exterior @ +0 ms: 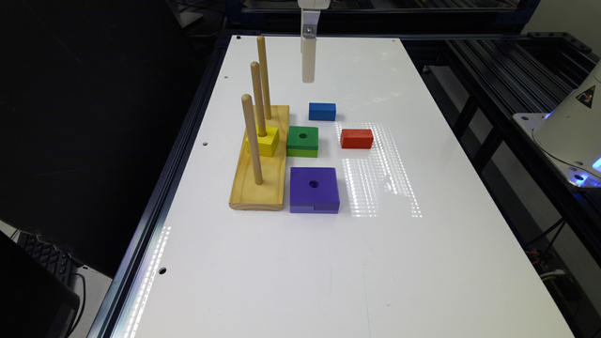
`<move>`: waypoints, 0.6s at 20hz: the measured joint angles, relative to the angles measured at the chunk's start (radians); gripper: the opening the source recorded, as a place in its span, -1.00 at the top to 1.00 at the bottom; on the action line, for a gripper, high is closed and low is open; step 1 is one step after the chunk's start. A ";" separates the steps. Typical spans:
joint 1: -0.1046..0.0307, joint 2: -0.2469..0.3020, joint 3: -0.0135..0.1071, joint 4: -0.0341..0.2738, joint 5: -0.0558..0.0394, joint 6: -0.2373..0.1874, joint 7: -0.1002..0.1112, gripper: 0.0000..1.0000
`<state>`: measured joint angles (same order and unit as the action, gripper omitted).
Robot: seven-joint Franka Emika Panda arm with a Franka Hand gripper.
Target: Pick up green block.
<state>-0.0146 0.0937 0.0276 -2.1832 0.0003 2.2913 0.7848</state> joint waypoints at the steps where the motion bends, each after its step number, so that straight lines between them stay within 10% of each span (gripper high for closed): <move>1: 0.000 0.000 0.000 0.000 0.0000 0.000 0.000 -1.00; 12: 0.000 -0.005 0.001 -0.021 0.0004 -0.001 0.003 -1.00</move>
<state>-0.0142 0.0889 0.0285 -2.2041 0.0008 2.2907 0.7873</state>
